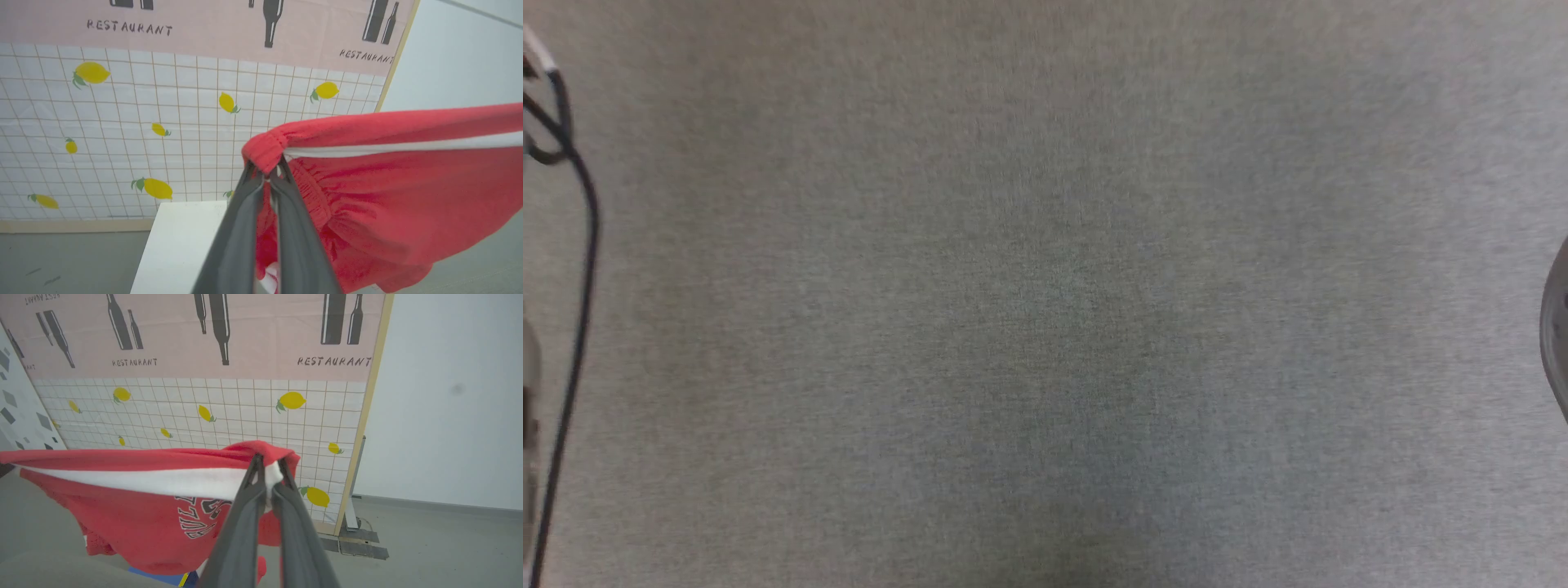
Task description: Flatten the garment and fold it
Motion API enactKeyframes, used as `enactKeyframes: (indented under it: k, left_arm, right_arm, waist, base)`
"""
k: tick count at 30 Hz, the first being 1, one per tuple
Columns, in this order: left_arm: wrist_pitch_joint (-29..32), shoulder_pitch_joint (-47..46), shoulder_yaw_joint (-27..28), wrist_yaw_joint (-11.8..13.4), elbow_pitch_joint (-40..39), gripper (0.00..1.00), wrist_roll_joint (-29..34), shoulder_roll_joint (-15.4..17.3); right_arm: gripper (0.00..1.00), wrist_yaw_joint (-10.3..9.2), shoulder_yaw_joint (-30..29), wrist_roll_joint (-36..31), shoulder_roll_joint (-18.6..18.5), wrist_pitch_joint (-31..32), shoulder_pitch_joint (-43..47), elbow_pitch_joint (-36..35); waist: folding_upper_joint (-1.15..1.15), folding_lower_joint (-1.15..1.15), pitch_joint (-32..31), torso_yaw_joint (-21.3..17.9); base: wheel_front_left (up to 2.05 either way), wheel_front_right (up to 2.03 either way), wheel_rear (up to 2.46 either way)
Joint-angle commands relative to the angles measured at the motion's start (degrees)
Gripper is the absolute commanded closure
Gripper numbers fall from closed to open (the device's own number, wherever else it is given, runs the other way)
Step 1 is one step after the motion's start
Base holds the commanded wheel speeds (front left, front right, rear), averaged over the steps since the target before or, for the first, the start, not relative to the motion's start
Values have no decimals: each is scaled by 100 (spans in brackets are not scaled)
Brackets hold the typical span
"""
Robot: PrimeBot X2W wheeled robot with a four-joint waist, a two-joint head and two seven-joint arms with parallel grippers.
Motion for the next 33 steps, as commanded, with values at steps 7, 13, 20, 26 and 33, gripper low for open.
enactKeyframes:
  k: [7, 13, 20, 26, 33]
  left_arm:
    - [-506, 605, -93, -448, 631, 100, -312, -348]
    - [-769, 1650, -381, -601, 678, 100, -630, -628]
    - [-947, 3536, -850, -617, 64, 100, -1217, -883]
    - [-824, 5105, -1075, -594, -355, 100, -1582, -920]
    - [-506, 6408, -1253, -194, -950, 100, -1744, -715]
  right_arm:
    - [100, -13, 400, 585, -223, -239, 542, 223]
    - [100, -13, 915, 1497, -699, -243, 2000, -399]
    - [100, -13, 765, 2350, -1187, -62, 4627, -1796]
    - [100, -13, 52, 2682, -923, 570, 7130, -2815]
    - [100, -13, -459, 2733, -458, 1735, 9227, -3851]
  waist:
    - [59, -2, 180, 322]
    - [59, -2, -496, 562]
    - [59, -2, -1539, 730]
    - [59, -2, -2209, 740]
    - [59, -2, -2755, 666]
  base:
    - [0, 0, 0]
    - [0, 0, 0]
    - [0, 0, 0]
    - [0, 0, 0]
    - [0, 0, 0]
